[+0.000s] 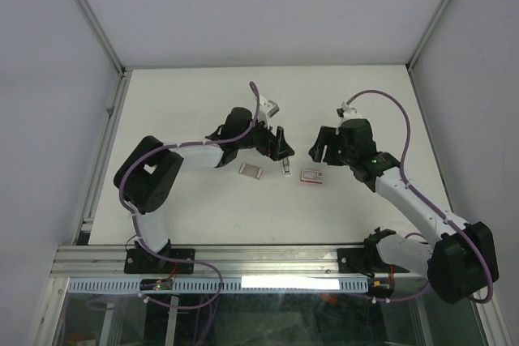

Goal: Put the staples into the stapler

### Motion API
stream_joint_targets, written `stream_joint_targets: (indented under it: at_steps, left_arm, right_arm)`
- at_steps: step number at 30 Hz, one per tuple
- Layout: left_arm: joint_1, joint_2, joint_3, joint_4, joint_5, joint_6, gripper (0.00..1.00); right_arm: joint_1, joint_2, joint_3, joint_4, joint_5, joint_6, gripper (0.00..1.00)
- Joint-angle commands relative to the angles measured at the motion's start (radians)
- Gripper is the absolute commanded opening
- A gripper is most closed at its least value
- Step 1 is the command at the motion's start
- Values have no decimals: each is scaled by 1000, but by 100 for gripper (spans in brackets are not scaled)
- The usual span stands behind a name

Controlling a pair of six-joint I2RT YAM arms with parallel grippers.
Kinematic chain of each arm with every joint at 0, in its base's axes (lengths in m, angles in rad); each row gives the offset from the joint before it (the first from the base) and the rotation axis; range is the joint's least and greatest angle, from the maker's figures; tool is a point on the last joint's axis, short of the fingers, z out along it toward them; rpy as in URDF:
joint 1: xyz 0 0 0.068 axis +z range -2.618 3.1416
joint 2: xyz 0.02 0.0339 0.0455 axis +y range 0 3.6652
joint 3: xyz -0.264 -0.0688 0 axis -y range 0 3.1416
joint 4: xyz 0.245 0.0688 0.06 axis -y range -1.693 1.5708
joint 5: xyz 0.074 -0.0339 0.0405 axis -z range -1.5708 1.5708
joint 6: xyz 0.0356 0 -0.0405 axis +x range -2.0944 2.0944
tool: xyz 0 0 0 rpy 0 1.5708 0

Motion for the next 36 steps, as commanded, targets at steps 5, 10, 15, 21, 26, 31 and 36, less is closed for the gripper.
stream_joint_targets:
  at_steps: [5,10,15,21,26,31,36]
  left_arm:
    - [5,92,110,102,46,114,78]
    - [5,121,123,99,84,122,59]
    - [5,111,103,104,71,131,43]
    - [3,91,69,105,37,150,34]
    - [-10,47,10,129,-43,178,26]
    - [-41,-32,-102,216,-191,215,16]
    - [-84,-113,-208,300,-404,243,6]
  right_arm:
    - [-41,-50,-3,45,-88,19,65]
    - [-53,-61,-3,35,-91,19,65]
    - [-61,-67,-5,31,-94,23,65]
    - [-68,-63,-4,33,-101,25,65]
    - [-73,-64,-5,34,-103,28,65]
    - [-76,-67,-6,37,-103,30,66]
    - [-79,-62,-9,41,-105,30,66]
